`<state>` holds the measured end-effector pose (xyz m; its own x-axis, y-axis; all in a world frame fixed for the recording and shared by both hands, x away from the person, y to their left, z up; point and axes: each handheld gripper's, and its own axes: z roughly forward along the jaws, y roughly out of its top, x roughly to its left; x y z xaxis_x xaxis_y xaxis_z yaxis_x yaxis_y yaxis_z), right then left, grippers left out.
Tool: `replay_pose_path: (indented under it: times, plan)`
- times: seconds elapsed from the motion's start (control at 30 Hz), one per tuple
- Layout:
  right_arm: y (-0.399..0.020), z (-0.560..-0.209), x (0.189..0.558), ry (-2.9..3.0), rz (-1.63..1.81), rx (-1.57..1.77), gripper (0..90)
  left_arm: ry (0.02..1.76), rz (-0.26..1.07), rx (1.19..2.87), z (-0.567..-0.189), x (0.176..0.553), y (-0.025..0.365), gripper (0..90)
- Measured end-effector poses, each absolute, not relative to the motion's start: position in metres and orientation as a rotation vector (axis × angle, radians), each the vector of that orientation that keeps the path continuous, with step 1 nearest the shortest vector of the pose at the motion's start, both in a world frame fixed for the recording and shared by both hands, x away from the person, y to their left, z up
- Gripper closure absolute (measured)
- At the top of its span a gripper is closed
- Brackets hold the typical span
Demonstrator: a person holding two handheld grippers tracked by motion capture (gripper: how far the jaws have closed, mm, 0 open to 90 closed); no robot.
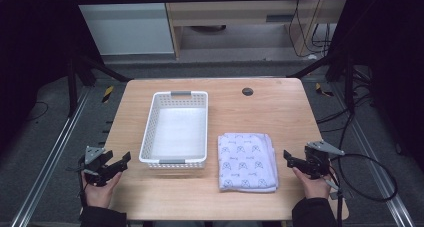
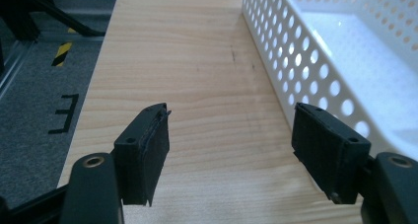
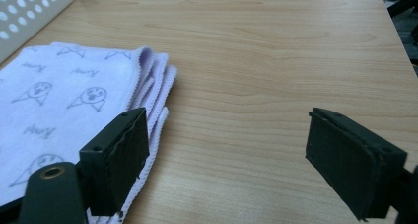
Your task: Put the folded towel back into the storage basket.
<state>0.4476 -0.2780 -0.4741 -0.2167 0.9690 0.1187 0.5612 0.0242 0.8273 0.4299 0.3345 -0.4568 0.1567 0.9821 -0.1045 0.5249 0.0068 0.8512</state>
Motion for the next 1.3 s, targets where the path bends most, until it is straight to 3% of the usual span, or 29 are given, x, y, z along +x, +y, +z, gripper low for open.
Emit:
replay_pose_path:
  times: [1.3]
  plan:
    - [-0.261,-0.431,0.434,1.765,1.239,1.404,21.2,1.23,0.655,1.645,-0.412,0.413,0.266,32.3]
